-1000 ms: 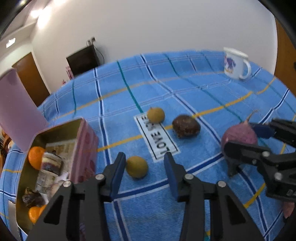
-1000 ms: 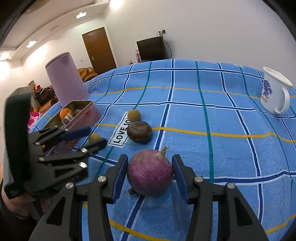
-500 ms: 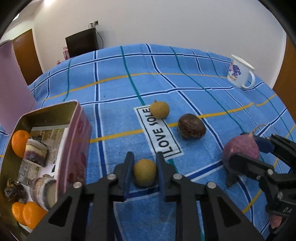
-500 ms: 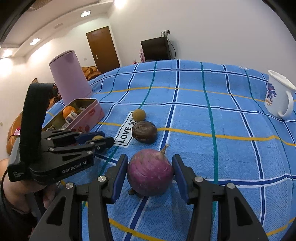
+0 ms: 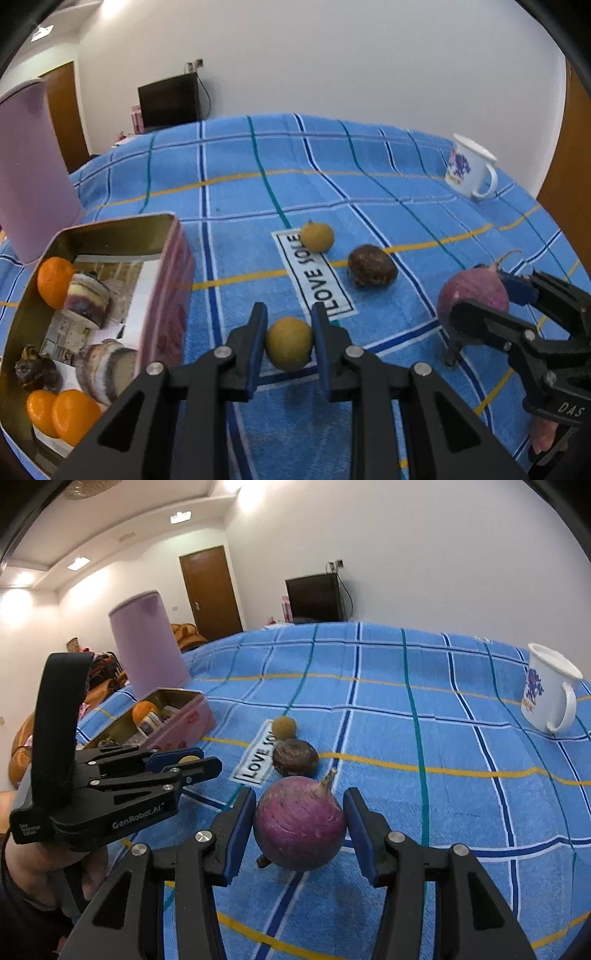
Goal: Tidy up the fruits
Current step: 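Carry the yellow fruit over the tin while the right tool carries the purple fruit there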
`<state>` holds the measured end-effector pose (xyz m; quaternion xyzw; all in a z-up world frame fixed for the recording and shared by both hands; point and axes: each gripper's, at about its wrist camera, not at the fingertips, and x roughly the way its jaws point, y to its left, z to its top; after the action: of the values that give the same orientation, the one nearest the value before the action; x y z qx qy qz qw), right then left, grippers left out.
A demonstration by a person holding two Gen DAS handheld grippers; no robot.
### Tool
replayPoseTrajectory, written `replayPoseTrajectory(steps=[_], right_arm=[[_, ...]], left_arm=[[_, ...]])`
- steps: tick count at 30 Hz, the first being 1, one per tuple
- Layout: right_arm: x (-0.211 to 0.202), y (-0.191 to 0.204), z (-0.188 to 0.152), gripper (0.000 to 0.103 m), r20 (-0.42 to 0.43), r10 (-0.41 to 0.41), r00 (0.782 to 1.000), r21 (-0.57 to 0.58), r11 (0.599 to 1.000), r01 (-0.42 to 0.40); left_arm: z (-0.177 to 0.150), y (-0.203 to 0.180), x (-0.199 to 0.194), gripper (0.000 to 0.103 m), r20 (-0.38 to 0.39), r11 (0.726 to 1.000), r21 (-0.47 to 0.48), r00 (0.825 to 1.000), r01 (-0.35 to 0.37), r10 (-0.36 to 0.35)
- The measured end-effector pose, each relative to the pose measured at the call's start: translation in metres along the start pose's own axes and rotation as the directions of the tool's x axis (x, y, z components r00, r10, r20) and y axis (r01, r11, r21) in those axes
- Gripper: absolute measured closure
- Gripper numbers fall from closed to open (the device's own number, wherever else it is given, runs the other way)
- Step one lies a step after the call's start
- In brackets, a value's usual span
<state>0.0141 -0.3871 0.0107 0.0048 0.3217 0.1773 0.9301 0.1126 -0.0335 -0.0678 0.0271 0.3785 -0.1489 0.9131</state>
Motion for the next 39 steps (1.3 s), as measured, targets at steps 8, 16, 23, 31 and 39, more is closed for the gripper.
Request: replayPoseTrajectory(steps=[8,16,23,31,39], right_arm=[[-0.010,0.012,0.001,0.052,0.066,0.031,0.997,-0.023,0.999,-0.030],[-0.012,0.019,0.004,0.052,0.114,0.034,0.993,-0.030,0.999,-0.031],[-0.011,0.024,0.006,0.052,0.140,0.033,0.990,-0.036,0.999,-0.029],[-0.004,0.036,0.009,0.052,0.135,0.044,0.990,-0.063,0.997,-0.035],[0.008,0.055,0.013,0.052,0.121,0.059,0.991,-0.099,0.994,-0.048]], left_arm=[[-0.002,-0.008,-0.016,0.077,0.088,0.998,0.032,0.995,-0.052,0.049],[-0.005,-0.008,-0.028,0.077,0.143,0.996,0.025,0.987,-0.081,0.077],[-0.008,-0.002,-0.037,0.077,0.175,0.997,0.002,0.981,-0.080,0.078],[-0.012,0.007,-0.043,0.077,0.195,0.996,-0.022,0.977,-0.083,0.086],[-0.017,0.029,-0.053,0.077,0.214,0.993,-0.067,0.971,-0.093,0.105]])
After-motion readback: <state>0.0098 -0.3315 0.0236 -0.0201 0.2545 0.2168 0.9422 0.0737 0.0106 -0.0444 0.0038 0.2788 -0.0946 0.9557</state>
